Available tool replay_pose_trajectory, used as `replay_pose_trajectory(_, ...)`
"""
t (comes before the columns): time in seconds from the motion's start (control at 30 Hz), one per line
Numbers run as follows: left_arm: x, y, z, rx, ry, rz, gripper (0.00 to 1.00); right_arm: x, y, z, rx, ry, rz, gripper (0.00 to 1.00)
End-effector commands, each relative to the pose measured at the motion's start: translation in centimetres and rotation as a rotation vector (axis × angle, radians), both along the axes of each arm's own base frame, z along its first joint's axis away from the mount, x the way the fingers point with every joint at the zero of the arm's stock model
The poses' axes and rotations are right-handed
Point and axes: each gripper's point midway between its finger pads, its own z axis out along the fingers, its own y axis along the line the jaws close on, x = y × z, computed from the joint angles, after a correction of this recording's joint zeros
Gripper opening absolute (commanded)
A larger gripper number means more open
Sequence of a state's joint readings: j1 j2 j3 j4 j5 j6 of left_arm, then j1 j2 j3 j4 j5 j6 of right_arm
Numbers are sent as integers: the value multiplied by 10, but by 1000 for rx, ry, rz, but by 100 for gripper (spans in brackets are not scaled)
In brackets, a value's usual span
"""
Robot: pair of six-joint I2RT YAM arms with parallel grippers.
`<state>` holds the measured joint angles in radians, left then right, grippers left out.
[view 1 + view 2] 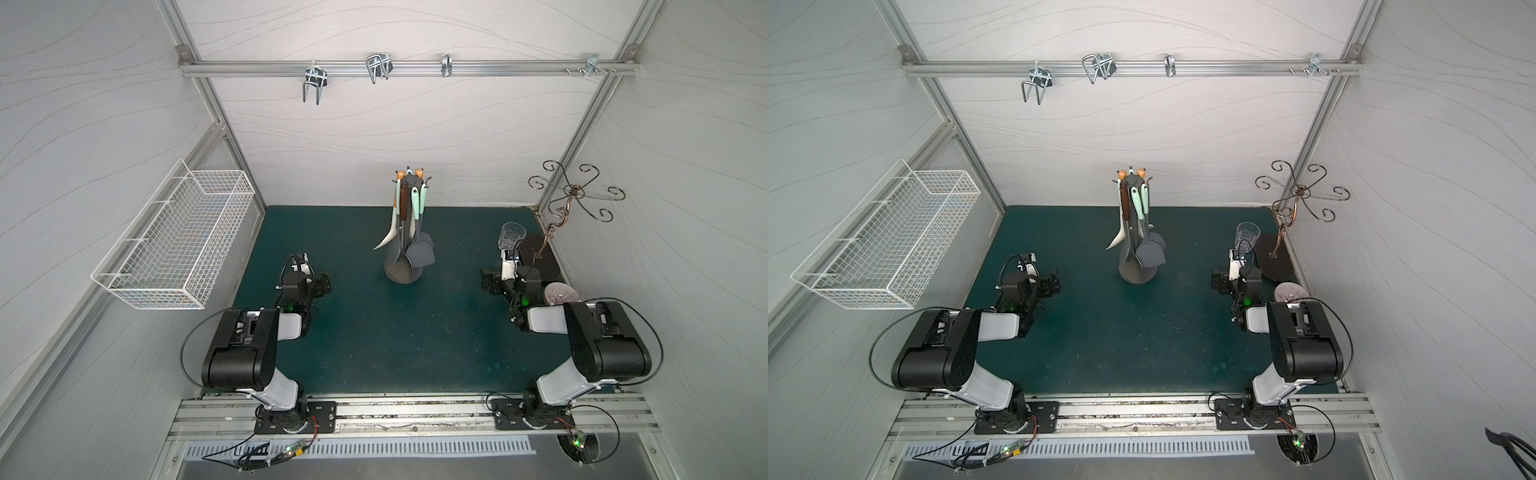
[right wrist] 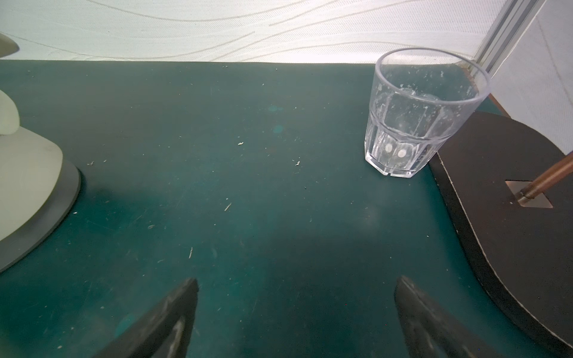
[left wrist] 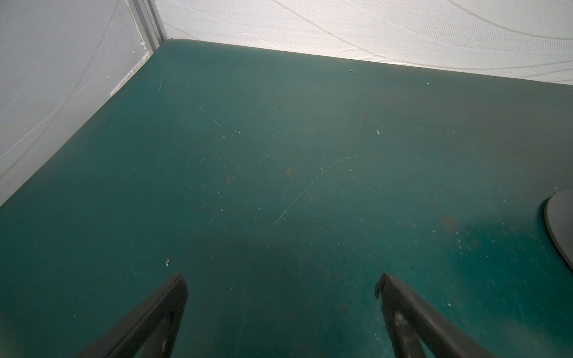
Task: Take the spatula off the kitchen utensil rack
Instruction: Take off the spatula from the rack.
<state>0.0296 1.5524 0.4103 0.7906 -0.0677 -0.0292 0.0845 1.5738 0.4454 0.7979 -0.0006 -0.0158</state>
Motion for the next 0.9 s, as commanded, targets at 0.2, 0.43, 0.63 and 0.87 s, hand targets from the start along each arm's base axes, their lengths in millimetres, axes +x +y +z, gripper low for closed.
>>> replay_pose_trajectory(0.2,3,-8,34,18,-76,-37,100,-2,-4,26,-1,-13,-19,99)
replay_pose_trajectory(0.43,-5,1,81,-49,21,52,100,-21,7,100,50,-94,-23,99)
replay_pose_trajectory(0.63,-18,-23,132,-222,-119,-14,100,-52,22,167,207,-101,1,99)
replay_pose_trajectory(0.87,-42,-51,180,-506,-162,-69,100,-91,23,186,336,55,-26,99)
